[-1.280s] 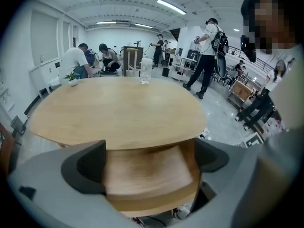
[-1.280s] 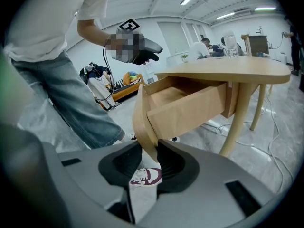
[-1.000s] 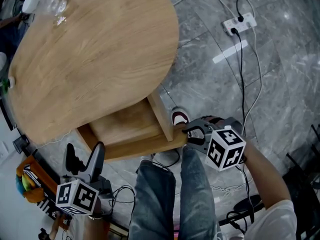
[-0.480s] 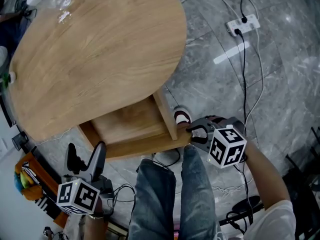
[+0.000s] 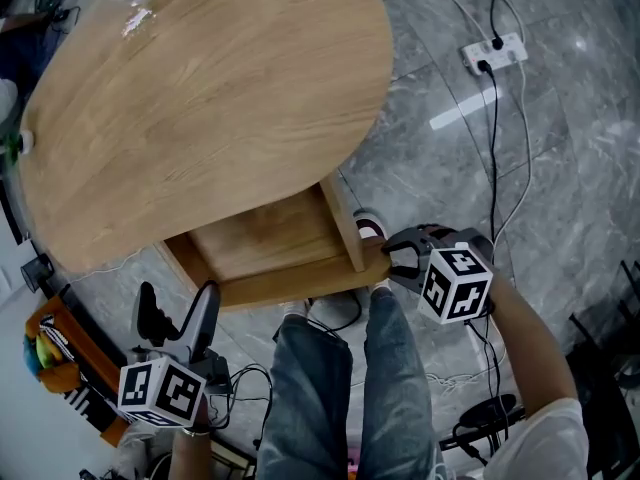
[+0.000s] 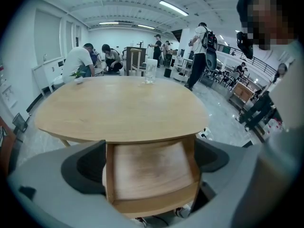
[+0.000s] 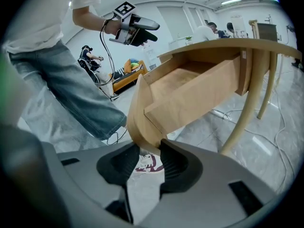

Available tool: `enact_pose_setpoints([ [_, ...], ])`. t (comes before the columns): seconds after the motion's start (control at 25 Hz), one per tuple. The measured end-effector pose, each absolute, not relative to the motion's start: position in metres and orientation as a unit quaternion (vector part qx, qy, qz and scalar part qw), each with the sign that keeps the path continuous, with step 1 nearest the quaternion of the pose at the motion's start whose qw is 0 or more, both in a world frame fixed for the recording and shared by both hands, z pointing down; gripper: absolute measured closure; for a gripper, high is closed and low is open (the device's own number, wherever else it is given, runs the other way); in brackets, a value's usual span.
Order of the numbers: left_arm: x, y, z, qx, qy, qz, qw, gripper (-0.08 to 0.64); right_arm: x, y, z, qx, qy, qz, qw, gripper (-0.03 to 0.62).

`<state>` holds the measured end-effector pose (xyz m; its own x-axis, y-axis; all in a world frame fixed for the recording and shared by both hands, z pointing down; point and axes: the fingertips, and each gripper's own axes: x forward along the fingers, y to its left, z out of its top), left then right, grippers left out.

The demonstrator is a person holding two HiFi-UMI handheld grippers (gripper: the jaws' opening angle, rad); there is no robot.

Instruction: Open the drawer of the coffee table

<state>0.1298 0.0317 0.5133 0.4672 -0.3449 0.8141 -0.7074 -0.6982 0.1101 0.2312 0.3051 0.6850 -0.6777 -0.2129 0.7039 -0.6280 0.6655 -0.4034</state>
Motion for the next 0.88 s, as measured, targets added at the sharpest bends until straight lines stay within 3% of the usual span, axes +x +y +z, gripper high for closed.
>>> enact_pose_setpoints([
  [0.88,0.09,0.028,0.502,0.822,-0.353,0.378,0.238,-0.014,0.234,0.308,0.701,0.227,-0.837,0.338,0.367,0.439],
])
